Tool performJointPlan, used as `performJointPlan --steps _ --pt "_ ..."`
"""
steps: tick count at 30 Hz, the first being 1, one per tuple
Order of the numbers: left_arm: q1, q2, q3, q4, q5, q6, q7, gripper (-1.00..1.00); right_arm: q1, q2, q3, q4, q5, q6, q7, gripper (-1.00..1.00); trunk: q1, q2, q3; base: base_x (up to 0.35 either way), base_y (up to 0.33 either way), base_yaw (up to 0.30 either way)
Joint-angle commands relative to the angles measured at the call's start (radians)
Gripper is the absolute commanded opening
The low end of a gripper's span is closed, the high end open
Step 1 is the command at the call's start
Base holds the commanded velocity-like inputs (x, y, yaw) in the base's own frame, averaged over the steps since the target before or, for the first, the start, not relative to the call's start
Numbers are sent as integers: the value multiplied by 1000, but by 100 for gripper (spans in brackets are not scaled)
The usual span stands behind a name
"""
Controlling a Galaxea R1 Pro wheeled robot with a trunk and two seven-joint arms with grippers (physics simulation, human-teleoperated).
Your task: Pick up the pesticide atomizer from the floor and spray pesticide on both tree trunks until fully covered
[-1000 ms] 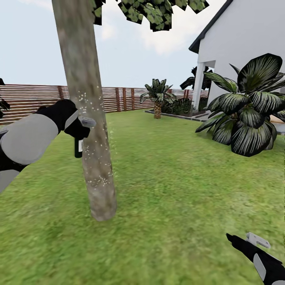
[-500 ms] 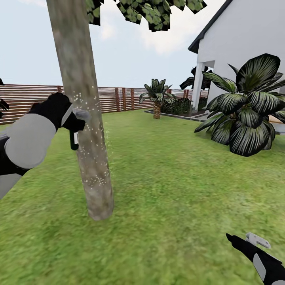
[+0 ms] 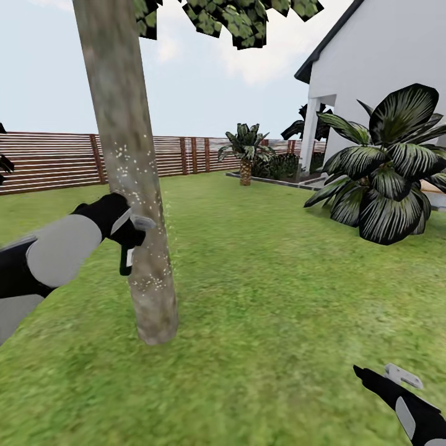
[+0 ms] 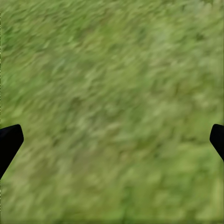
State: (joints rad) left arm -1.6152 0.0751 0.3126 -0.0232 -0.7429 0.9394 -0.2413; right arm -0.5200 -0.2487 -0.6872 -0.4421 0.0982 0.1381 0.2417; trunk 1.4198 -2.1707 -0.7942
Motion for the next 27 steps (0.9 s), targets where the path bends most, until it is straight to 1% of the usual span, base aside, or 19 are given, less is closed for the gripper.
performJointPlan --steps 1,2,6,7,10,13,16,18,21,22,24,27 --pt "18 0 -1 0 -1 -9 0 -100 0 0 0 0 0 0 0 100 0 0 0 0 0 0" --pt "48 0 -1 0 -1 -24 0 -100 0 0 0 0 0 0 0 100 0 0 0 0 0 0" --pt "77 0 -1 0 -1 -61 1 -100 0 1 0 0 0 0 1 100 0 0 0 0 0 0" --pt "96 0 -1 0 0 -65 1 -100 0 1 0 0 0 0 1 100 0 0 0 0 0 0" --pt "118 1 -1 0 0 -73 2 -100 0 2 0 0 0 0 0 100 0 0 0 0 0 0" --pt "142 2 -1 0 -1 -107 3 -100 0 2 0 0 0 0 0 100 0 0 0 0 0 0" --pt "156 12 -1 0 -1 -116 3 -100 0 2 0 0 0 0 0 100 0 0 0 -2 0 0" --pt "184 22 -1 0 -1 -138 4 -100 0 2 0 0 0 0 0 100 0 0 0 -48 0 0" --pt "206 26 -1 0 -1 -162 4 -100 0 2 1 0 0 0 -1 100 0 0 0 -24 0 0" --pt "225 27 -1 0 0 -173 4 -100 0 2 1 0 0 0 -1 100 0 0 0 -6 0 0" --pt "269 27 -1 0 1 -230 4 -100 0 2 1 0 0 0 -1 100 0 0 0 -2 0 0" --pt "332 26 0 0 7 -294 4 -100 0 2 1 0 0 0 -1 100 0 0 0 0 0 0"
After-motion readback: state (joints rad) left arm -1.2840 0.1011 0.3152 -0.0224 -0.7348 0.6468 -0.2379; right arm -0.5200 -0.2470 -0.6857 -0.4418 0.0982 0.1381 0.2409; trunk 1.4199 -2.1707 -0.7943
